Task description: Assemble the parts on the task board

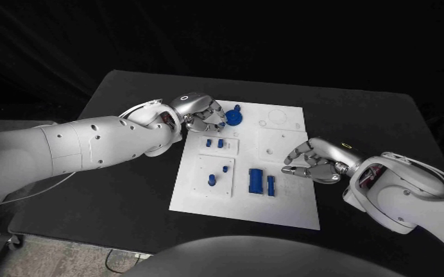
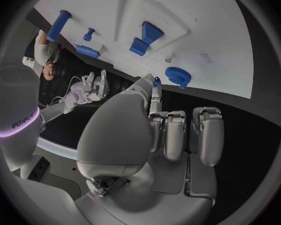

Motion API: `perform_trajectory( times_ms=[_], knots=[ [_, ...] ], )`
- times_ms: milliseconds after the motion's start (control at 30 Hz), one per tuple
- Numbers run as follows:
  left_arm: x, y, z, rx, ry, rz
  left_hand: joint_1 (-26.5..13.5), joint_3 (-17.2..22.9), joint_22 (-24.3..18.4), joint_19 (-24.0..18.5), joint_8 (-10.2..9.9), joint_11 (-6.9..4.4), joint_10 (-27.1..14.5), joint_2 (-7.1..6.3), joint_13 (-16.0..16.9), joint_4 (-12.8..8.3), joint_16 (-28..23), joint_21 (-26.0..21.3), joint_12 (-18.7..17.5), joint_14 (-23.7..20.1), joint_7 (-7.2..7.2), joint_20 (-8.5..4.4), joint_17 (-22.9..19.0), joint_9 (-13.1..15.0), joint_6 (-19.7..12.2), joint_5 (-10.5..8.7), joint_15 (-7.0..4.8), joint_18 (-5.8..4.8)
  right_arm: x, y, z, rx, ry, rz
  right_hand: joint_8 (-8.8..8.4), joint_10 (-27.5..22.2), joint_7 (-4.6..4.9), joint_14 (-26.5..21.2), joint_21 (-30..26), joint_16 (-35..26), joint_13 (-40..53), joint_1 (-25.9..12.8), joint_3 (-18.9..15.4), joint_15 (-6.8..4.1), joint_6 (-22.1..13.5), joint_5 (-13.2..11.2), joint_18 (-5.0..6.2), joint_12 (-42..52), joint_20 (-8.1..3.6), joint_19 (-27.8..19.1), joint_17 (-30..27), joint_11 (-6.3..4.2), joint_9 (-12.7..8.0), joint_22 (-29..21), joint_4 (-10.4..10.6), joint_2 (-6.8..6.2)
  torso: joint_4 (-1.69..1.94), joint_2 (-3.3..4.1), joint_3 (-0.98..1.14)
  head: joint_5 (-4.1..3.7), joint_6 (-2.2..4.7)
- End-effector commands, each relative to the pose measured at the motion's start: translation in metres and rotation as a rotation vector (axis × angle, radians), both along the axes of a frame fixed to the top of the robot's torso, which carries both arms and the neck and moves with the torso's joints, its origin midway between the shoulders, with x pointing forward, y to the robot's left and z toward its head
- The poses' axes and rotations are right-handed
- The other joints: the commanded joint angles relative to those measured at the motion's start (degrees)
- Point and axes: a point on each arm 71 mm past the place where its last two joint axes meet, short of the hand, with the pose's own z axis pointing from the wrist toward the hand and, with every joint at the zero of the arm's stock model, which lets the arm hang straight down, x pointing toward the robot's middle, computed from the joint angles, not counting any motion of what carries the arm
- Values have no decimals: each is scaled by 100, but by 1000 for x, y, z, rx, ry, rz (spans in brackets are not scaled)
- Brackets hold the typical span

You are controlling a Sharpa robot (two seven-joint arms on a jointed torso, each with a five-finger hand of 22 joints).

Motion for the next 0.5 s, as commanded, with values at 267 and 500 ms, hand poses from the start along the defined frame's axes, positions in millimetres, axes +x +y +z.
perform_trajectory(
  times_ms=[267, 500],
  knots=[
    [0, 14, -6, -109, 171, 43, -36, -64, 1506, 604, -65, 6, 609, 26, 1506, 4, 14, 13, 13, 604, 3, -22, 1510, 6, -70, 59, -5, -86, 0, 1, -3, -9, 18, -2, 29, 601, 11, 421, -26, -31, 1509, 57, -26, 47, 43, -30, -40, 22, 30, 225, 529, 9, 7, 1217, -8, 0, -7, 5, 3, 35, 0],
    [-1, 17, -17, -133, 229, 73, -36, -93, 1506, 604, -94, 15, 609, 67, 1506, 27, 14, 13, 13, 604, 36, -14, 1510, 11, -97, 99, 2, -86, 0, 0, -3, -8, 19, -4, 29, 601, 10, 420, -28, -32, 1509, 58, -26, 47, 43, -31, -40, 22, 30, 224, 526, 9, 7, 1217, -8, 1, -8, 7, 2, 19, 0]
  ],
)
